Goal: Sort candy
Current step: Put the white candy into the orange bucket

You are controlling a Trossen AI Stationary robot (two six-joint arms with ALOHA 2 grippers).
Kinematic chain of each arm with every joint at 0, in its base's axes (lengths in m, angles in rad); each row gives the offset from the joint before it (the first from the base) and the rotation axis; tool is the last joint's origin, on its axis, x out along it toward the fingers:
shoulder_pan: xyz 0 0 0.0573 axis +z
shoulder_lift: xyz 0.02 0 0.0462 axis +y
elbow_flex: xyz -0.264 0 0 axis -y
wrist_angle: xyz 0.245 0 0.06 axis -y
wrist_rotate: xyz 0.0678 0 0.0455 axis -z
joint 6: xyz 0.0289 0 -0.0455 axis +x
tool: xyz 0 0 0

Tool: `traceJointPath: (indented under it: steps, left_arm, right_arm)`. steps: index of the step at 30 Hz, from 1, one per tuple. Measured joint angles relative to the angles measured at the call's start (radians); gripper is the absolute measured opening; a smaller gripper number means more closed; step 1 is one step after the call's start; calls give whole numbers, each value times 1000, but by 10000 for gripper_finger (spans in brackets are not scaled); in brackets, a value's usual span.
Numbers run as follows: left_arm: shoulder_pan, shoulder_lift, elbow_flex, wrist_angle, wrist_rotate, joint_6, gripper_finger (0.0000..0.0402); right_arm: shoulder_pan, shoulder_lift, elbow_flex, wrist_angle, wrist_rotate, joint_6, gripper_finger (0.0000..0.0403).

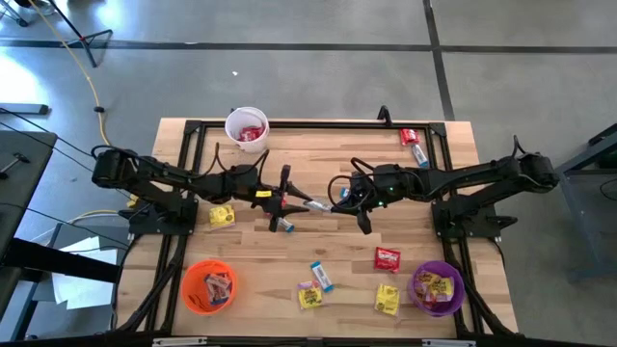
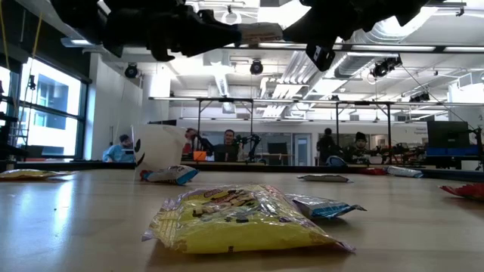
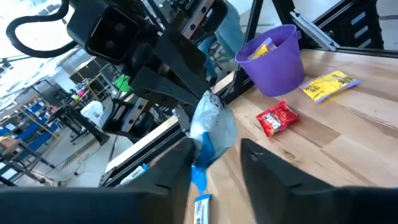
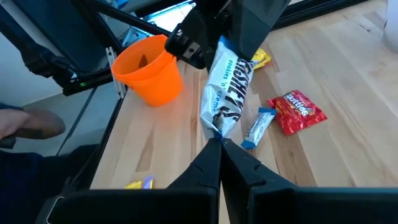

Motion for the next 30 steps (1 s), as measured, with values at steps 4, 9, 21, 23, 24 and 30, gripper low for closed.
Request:
traceJointPath:
  steps: [4,9,21,23,24,30]
  left_arm:
    - [0,0,0,7,-1,8,49]
    - [0,0,0,6,-2,15,8]
    - [3,-1,0,-36,-1,6,0]
    - [7,-1,0,-57,-3,4,0]
    - [9,-3,0,-61,-5,2,0]
    - [8,-104,0,-193,-22,-21,0]
  right_arm:
    - [0,0,0,0,0,0,0]
    - [0,0,0,0,0,0,0]
    - [-4,0,0,-2,49,-74,110]
    - [-7,0,0,-11,57,-89,144]
    - [-10,0,0,-19,61,-103,160]
    - [-36,-17,0,-127,62,-165,206]
